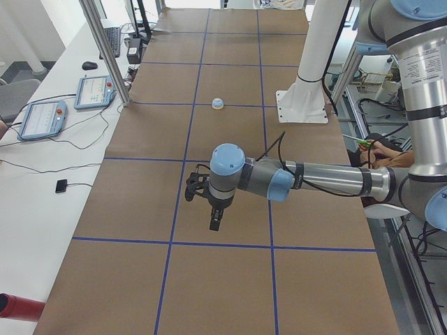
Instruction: Place and press bell with both arms
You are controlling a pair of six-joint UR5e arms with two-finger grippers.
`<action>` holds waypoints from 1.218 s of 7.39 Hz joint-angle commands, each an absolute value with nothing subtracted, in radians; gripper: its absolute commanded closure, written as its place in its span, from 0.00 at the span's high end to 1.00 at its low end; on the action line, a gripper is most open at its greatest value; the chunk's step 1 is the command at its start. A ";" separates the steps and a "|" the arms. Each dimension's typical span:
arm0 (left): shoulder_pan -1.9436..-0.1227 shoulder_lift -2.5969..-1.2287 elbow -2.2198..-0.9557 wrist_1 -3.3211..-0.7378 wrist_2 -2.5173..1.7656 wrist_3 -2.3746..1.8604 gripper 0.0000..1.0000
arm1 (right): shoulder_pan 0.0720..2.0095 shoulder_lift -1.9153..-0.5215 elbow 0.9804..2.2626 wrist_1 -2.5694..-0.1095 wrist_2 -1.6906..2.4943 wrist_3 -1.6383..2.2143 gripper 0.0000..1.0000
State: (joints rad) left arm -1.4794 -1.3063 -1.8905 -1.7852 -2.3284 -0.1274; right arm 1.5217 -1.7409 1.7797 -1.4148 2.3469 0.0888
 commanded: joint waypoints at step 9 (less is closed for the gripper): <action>-1.479 -1.316 -1.853 -1.706 -2.358 -0.138 1.00 | 1.533 -1.693 1.781 -1.535 2.306 0.075 1.00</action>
State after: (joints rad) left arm -1.4788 -1.3132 -1.8540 -1.7178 -2.3536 -0.1351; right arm 1.5350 -1.6956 1.7710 -1.5216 2.3166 0.0761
